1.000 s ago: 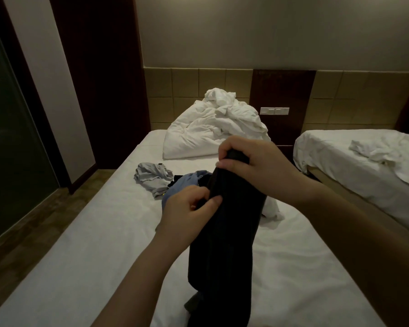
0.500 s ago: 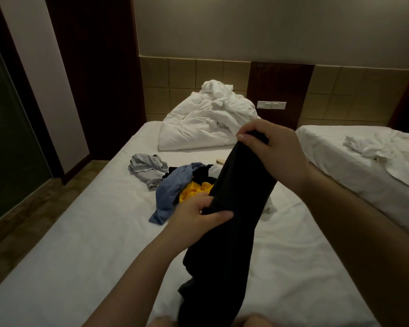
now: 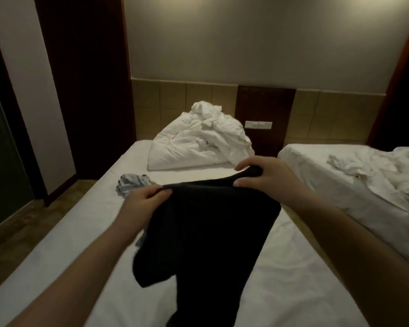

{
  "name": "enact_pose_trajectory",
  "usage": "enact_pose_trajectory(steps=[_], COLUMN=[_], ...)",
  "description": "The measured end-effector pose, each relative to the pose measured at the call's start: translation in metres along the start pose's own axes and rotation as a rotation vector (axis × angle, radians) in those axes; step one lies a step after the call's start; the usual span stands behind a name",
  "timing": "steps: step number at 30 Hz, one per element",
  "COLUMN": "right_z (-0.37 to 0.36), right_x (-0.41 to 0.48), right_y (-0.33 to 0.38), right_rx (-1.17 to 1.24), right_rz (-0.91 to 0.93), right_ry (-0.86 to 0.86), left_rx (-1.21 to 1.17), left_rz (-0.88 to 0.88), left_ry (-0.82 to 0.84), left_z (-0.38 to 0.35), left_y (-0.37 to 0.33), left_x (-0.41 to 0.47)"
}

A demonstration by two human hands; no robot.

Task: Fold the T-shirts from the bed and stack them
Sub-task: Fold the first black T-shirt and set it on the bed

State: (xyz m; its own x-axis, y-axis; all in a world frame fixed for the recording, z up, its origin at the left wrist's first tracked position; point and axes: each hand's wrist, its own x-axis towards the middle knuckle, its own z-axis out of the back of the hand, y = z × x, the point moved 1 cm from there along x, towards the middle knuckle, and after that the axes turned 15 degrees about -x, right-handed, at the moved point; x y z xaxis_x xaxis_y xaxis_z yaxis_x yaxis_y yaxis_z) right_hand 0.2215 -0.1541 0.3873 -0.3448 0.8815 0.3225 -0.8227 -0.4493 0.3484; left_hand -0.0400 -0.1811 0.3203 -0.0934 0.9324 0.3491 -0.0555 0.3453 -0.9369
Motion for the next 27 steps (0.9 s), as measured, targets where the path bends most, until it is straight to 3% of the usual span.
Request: enact_pose_trajectory(steps=[3, 8, 12, 16, 18, 21, 24, 27], right_z=[0.033, 0.077, 0.066, 0.075, 0.083, 0.093, 0.100, 0.097], right_x=[0.018, 0.041, 0.043, 0.019, 0.013, 0.010, -0.001, -0.010], right_y=[0.007, 0.025, 0.027, 0.023, 0.021, 0.020, 0.024, 0.023], right_rx=[-0.016, 0.098, 0.152, -0.004, -0.058, -0.094, 0.140, 0.324], right_rz=[-0.011, -0.028, -0.118, -0.060, -0.052, -0.045, -0.039, -0.080], right_ry=[-0.039, -0.453, -0.607, -0.846, -0.772, -0.444, -0.057, 0.124], left_rx=[0.187, 0.276, 0.344, 0.331, 0.351, 0.400, 0.396, 0.374], left_rz=[-0.102, -0.259, -0.305, -0.342, -0.326, -0.290, -0.278, -0.261], left_ry=[0.047, 0.074, 0.125, 0.151, 0.182, 0.220, 0.214, 0.190], left_z=[0.015, 0.015, 0.004, 0.007, 0.012, 0.018, 0.021, 0.024], left_y=[-0.046, -0.110, -0.129, -0.150, -0.155, -0.154, -0.149, -0.147], left_x=[0.031, 0.052, 0.041, 0.028, 0.023, 0.017, 0.009, 0.004])
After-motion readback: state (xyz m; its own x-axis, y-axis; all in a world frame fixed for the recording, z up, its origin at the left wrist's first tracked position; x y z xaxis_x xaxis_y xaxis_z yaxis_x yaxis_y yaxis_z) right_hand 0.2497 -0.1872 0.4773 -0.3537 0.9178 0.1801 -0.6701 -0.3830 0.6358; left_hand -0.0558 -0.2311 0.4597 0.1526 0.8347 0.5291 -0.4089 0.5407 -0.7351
